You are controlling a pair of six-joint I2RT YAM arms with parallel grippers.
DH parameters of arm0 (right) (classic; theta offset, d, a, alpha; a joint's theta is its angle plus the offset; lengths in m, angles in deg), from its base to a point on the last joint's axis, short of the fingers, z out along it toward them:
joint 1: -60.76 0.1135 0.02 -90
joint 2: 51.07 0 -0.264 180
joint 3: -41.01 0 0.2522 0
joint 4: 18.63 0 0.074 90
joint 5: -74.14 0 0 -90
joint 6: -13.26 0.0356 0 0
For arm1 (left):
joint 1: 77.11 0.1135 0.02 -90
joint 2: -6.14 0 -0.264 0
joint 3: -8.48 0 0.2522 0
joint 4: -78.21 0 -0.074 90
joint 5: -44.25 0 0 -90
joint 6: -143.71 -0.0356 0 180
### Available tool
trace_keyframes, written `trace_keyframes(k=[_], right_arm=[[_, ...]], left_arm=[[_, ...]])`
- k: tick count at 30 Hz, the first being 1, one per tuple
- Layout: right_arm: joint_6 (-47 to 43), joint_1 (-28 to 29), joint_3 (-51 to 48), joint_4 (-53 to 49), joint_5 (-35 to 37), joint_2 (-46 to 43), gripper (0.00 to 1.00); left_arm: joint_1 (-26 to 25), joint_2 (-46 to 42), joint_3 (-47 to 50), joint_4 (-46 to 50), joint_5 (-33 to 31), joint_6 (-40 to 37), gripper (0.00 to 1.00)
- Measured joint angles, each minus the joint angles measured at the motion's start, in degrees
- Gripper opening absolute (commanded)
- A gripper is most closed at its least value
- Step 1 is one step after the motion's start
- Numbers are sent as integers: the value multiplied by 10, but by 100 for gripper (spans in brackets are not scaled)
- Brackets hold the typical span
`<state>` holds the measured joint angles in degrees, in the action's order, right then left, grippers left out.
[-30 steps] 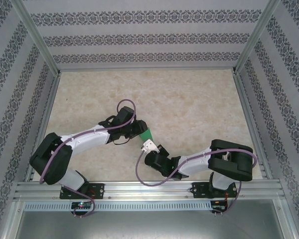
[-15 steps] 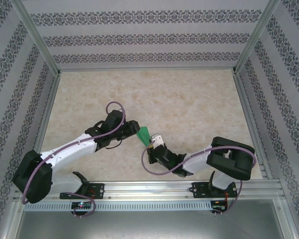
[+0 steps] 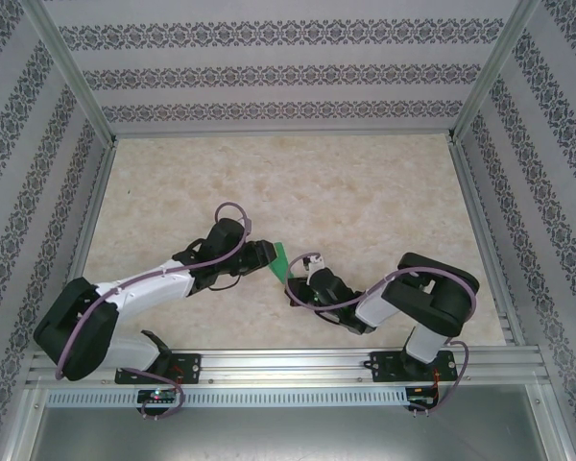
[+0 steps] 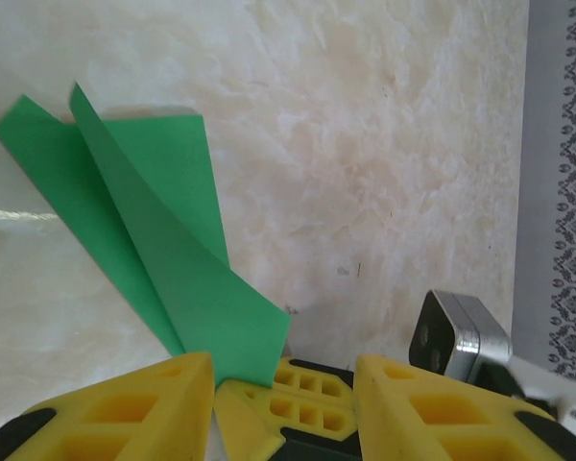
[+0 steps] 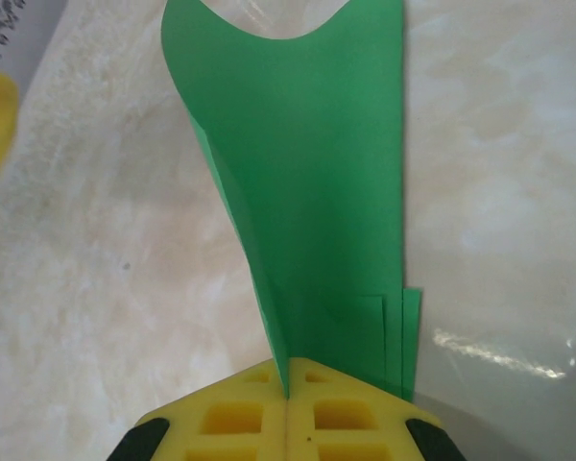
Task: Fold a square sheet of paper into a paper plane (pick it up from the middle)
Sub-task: Fold the wing for the fifth time at the center of the table.
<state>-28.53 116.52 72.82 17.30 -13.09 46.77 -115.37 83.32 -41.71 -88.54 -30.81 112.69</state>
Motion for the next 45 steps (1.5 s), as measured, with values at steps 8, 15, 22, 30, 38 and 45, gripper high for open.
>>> trace_keyframes(k=[8, 15, 22, 30, 38, 45], right_arm=[[49, -19, 0, 19, -53, 10, 0], [76, -42, 6, 21, -101, 17, 0], [79, -50, 36, -24, -125, 17, 0], [88, -61, 39, -35, -143, 17, 2], [110, -61, 39, -36, -144, 17, 10], [117, -60, 41, -56, -142, -1, 22]], left_arm=[[0, 37, 2, -35, 30, 0, 47], [0, 90, 2, -62, 46, 14, 48], [0, 115, -4, -93, 66, 17, 49], [0, 138, -14, -115, 73, 17, 48], [0, 172, -26, -119, 70, 13, 48], [0, 181, -36, -119, 66, 10, 47]])
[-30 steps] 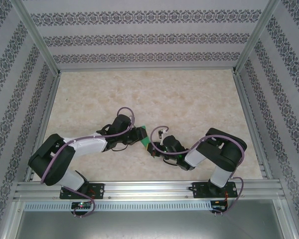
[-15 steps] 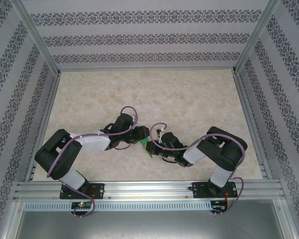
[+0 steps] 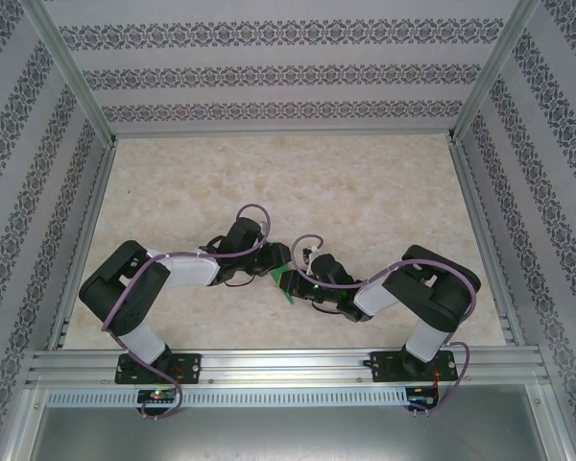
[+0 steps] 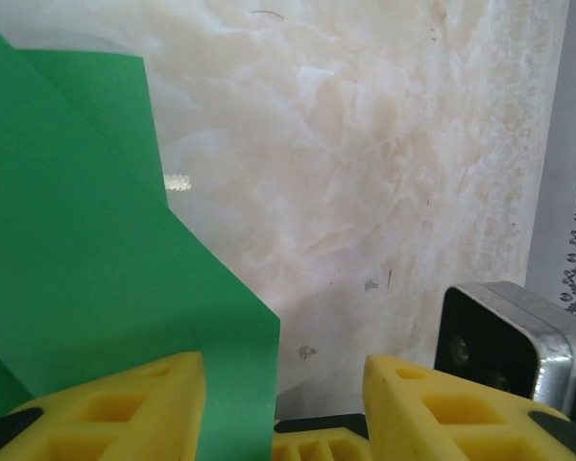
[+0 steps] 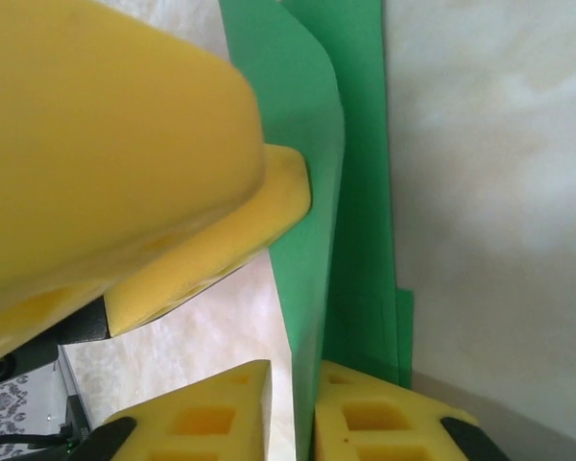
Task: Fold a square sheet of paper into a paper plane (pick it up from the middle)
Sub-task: Fold the wing for the fifth time at the center of the table.
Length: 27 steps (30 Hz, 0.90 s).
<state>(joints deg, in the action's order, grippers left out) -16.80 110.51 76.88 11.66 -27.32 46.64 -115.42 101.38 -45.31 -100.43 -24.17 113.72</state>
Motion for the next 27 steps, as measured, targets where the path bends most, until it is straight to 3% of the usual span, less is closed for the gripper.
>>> trace_keyframes(k=[7, 15, 27], right_arm=[[-18, 1, 7, -83, 14, -41, 24], [-44, 1, 10, -132, 20, -52, 1], [-49, 1, 29, -150, 6, -44, 0]], left_arm=[[0, 2, 0, 0, -11, 0, 47], [0, 0, 0, 0, -31, 1, 46], [0, -31, 25, 0, -45, 0, 54]])
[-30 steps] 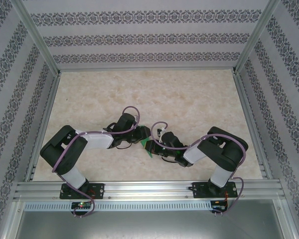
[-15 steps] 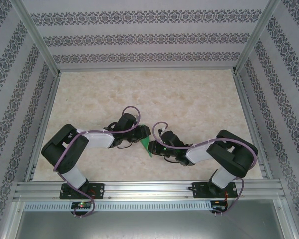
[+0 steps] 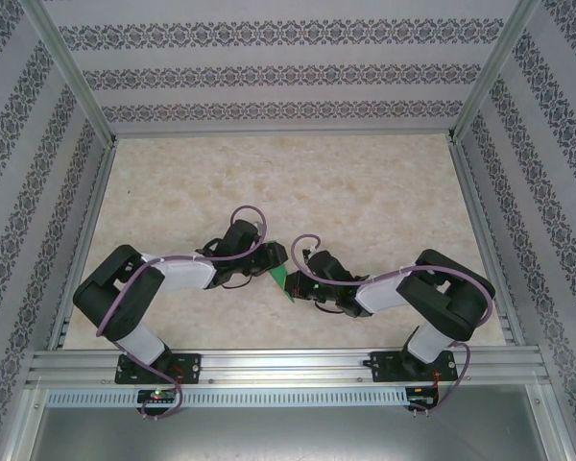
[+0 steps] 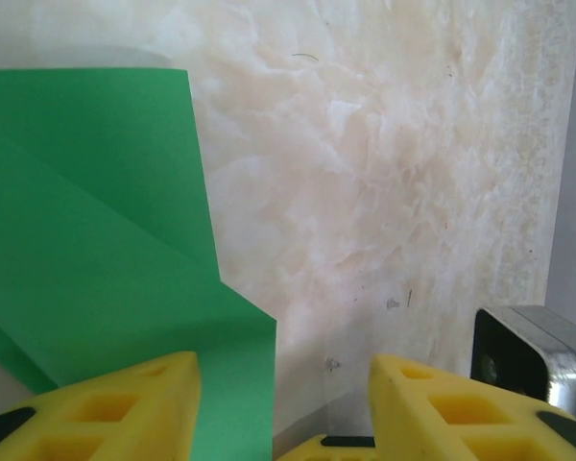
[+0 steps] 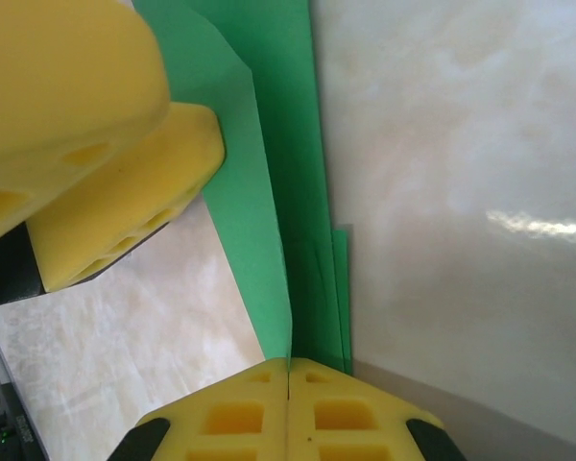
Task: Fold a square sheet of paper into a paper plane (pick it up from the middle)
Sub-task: Fold the wing for the fifth time at the center of the table.
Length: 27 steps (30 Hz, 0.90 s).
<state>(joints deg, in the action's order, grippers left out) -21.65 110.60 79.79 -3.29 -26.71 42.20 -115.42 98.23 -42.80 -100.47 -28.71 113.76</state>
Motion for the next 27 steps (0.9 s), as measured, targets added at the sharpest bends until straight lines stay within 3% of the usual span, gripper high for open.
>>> trace_keyframes(k=[11, 27], right_arm=[[3, -3, 35, -26, -35, 20, 0], [81, -24, 29, 15, -74, 44, 0]], left_arm=[[1, -108, 19, 15, -55, -8, 59], [2, -59, 23, 16, -14, -28, 58]])
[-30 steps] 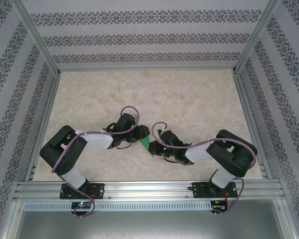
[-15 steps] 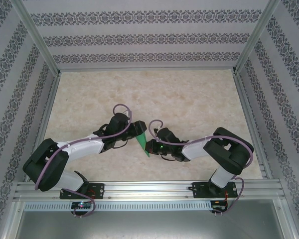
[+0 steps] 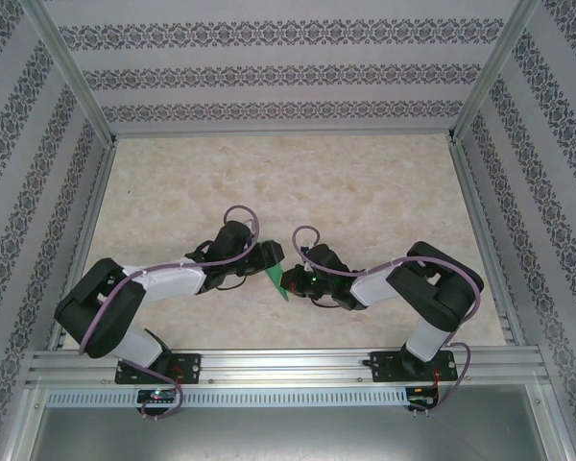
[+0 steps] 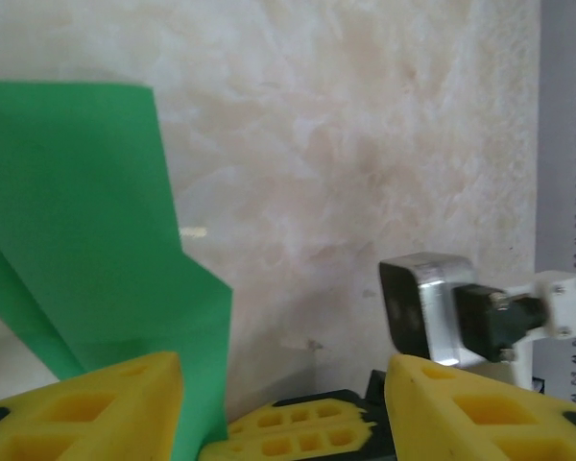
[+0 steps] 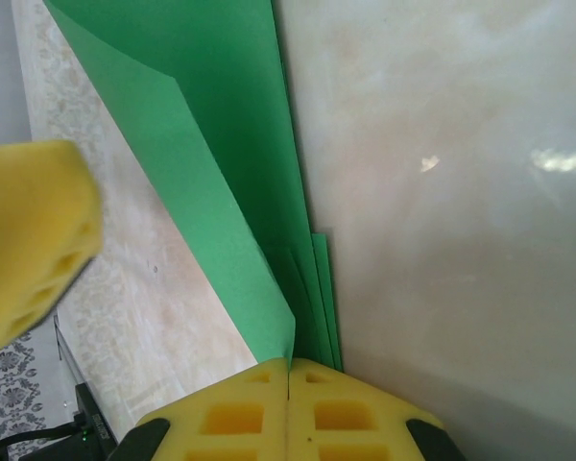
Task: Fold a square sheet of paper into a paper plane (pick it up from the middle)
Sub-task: Fold the wing for the fifth time at the center of the table.
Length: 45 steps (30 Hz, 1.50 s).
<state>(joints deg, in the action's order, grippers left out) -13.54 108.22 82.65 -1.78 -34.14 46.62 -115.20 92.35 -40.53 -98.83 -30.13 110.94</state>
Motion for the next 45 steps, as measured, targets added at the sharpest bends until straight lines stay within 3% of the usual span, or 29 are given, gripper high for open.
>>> trace_keyframes(k=[22, 45], right_arm=[[4, -7, 5, -2, -20, 6, 0], [2, 6, -5, -58, 14, -40, 15]], left_arm=[[2, 76, -17, -57, 41, 0, 58], [5, 113, -34, -62, 38, 0, 56]])
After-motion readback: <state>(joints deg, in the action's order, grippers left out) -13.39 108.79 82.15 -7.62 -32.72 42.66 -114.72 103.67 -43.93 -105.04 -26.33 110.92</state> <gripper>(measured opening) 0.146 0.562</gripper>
